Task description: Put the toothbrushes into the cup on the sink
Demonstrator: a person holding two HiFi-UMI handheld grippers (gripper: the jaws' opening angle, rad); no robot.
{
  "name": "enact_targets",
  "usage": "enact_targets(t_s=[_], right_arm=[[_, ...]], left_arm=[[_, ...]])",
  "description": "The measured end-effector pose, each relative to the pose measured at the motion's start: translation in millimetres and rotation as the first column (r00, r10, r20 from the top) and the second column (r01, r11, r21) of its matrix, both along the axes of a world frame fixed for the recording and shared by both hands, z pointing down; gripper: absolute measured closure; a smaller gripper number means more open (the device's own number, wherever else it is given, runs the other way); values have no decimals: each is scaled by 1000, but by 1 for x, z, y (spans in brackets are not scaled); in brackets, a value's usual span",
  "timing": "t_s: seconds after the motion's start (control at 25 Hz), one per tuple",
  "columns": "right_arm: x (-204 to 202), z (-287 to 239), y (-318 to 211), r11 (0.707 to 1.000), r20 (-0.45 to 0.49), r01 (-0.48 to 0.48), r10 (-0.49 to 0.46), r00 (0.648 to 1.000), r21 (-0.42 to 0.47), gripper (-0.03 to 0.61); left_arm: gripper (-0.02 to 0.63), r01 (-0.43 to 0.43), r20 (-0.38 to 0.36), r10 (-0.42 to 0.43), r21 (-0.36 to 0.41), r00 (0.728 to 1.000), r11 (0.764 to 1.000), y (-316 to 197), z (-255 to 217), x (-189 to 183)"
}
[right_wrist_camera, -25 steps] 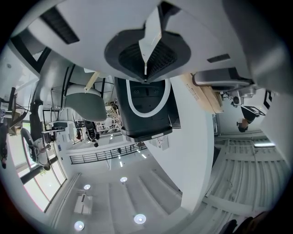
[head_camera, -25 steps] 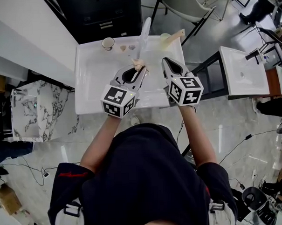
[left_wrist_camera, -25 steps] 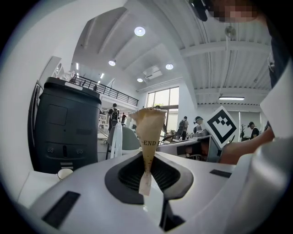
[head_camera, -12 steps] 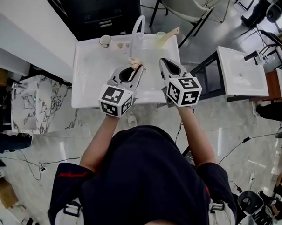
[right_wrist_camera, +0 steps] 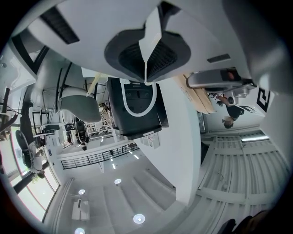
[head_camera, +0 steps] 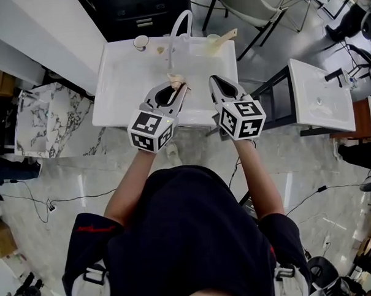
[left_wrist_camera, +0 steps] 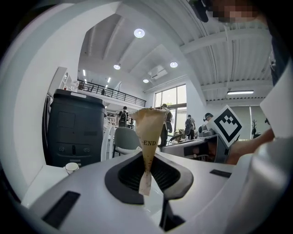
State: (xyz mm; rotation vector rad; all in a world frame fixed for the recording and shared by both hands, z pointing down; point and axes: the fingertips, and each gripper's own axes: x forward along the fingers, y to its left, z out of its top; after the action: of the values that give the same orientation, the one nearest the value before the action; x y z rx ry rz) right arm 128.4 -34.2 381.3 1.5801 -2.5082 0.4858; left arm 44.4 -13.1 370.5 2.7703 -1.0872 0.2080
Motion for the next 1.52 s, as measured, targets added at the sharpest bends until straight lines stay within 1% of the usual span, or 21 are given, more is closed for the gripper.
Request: enact_targets(t_s=[0.6,0.8,1.2,1.52], right_arm=[[-9,14,53,994,25,108,-108,994,-8,538],[-14,15,62,991,27,134,-134,991,-6,538],[-21,18,58,987,25,159,-158,987,-10,538],[-46,20,41,985,25,172,-171,985,-17,538]], left_arm=[[569,131,40,-131,4,991,991,65,9,-21],[569,161,50,-161,3,986,987,80,12,-29],[569,197,51,-197,6,979,980,75,14,-44],[569,196,45,-196,1,980,981,58,16,-62]])
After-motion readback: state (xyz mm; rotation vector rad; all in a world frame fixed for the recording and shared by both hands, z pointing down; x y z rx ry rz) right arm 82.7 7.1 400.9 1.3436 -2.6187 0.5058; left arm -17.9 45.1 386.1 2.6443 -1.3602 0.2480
